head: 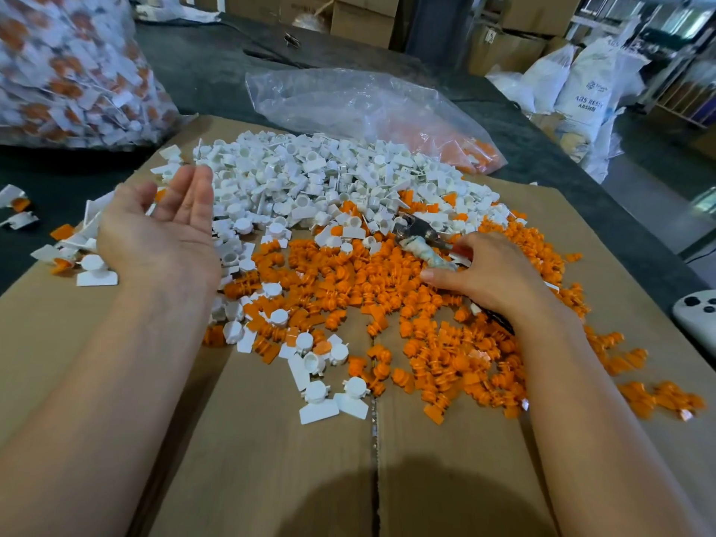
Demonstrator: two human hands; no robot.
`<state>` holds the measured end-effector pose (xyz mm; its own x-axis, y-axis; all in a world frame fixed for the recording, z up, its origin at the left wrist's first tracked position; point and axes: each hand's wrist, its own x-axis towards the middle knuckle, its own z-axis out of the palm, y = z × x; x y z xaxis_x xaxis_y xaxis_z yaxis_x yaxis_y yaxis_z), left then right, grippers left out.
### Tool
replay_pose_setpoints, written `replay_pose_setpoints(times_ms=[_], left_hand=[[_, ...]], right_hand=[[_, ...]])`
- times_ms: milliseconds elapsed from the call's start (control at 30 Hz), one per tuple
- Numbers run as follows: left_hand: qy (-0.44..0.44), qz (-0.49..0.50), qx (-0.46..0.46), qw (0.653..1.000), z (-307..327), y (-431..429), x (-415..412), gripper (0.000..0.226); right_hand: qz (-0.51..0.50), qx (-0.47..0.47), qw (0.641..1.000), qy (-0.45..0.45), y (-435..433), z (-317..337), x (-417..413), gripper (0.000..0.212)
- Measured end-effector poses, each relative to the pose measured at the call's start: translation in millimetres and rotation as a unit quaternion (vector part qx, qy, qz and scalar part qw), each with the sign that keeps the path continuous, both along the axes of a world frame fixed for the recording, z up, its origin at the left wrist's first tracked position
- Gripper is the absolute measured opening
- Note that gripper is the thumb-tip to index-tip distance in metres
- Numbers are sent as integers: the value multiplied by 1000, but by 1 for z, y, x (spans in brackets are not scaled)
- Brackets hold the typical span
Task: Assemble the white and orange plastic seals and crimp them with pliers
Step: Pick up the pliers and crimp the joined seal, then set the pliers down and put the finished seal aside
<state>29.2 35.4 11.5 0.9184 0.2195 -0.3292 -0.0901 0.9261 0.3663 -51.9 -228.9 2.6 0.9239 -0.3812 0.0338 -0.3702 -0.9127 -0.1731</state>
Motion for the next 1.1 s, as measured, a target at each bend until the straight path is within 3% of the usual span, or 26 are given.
replay_pose_setpoints(times_ms=[167,233,300,400,467,533,700,867,1100], left_hand=[[3,-101,86,991,-2,-5,-2,10],[-9,-170,196,966,-2,-11,-5,7],[-41,-221,325,918,-3,-18,-10,7],[-105,-228,523,814,-7,-27,-18,13],[-152,-176,693,682,-13,-30,-20,11],[-188,-133,790,568,-18,-33,-22,9],[-251,-155,848,441,-26,-42,-16,30],[-246,-179,878,370,-28,-45,-11,34],[-270,-204,868,364,-28,-46,-11,29]], right_hand=[[3,-6,1000,-7,0,1,0,72],[10,-7,1000,-16,2,2,0,70],[19,-2,998,-63,6,5,-1,65],[57,43,980,-185,15,13,-5,42],[101,79,970,-206,23,17,-7,28],[148,95,968,-181,32,17,-8,22],[229,62,969,-67,46,8,-7,35],[228,41,972,-46,47,8,-8,36],[215,42,974,-49,47,9,-9,33]])
